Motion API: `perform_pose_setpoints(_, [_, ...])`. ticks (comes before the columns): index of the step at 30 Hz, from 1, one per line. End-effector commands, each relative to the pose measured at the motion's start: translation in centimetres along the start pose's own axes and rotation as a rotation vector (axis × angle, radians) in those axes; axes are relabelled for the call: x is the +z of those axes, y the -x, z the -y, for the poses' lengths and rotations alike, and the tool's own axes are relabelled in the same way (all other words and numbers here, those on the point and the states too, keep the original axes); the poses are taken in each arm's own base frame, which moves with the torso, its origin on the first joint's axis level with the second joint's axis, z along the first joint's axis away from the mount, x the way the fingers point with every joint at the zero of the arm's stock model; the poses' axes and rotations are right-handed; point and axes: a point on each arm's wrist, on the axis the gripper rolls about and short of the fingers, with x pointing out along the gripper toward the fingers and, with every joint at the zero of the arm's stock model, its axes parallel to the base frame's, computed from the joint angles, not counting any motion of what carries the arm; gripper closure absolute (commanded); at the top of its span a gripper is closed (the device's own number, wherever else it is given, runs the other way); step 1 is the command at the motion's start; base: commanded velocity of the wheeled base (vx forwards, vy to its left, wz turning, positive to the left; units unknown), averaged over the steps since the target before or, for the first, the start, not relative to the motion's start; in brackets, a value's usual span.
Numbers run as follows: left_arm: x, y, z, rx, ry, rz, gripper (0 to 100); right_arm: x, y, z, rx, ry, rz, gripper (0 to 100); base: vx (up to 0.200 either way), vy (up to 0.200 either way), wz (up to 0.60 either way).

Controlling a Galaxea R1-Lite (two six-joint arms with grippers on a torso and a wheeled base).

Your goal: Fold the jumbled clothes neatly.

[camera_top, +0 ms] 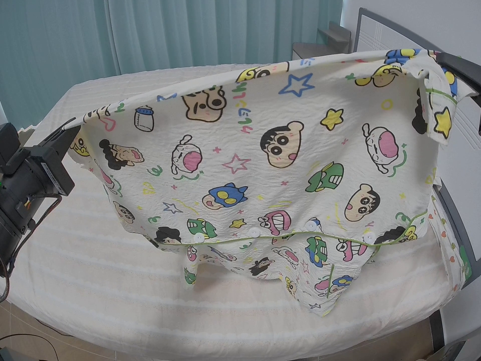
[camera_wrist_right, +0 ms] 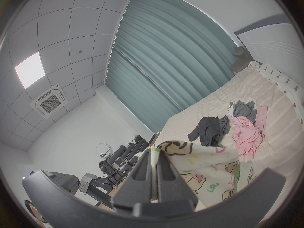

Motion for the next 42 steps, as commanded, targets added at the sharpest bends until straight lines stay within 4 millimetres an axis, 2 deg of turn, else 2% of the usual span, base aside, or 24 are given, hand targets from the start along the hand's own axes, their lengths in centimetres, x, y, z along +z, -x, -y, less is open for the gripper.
perform_pose_setpoints(1, [0.1, -0.1, -0.1, 0.005, 0.001, 0.003, 100, -0.1, -0.1, -0.1, 0.012, -0.002, -0.009, 100, -0.200, 0.200, 0.00])
perform_pose_setpoints(12, [0.0, -0.5, -0.8, 0.053, -0.014, 0.000, 100, -0.2, -0.3, -0.1, 0.016, -0.004, -0.013, 100, -0.200, 0.200, 0.00])
perform_pose_setpoints(29, [-1.1, -1.3, -0.6, 0.052, -0.025, -0.047, 100, -0.3, -0.4, 0.0, 0.018, -0.004, -0.018, 100, 0.000, 0.000, 0.00])
perform_pose_setpoints(42, [-1.5, -1.8, -0.5, 0.058, -0.032, -0.065, 100, -0.4, -0.4, 0.0, 0.016, -0.005, -0.021, 100, 0.200, 0.000, 0.00])
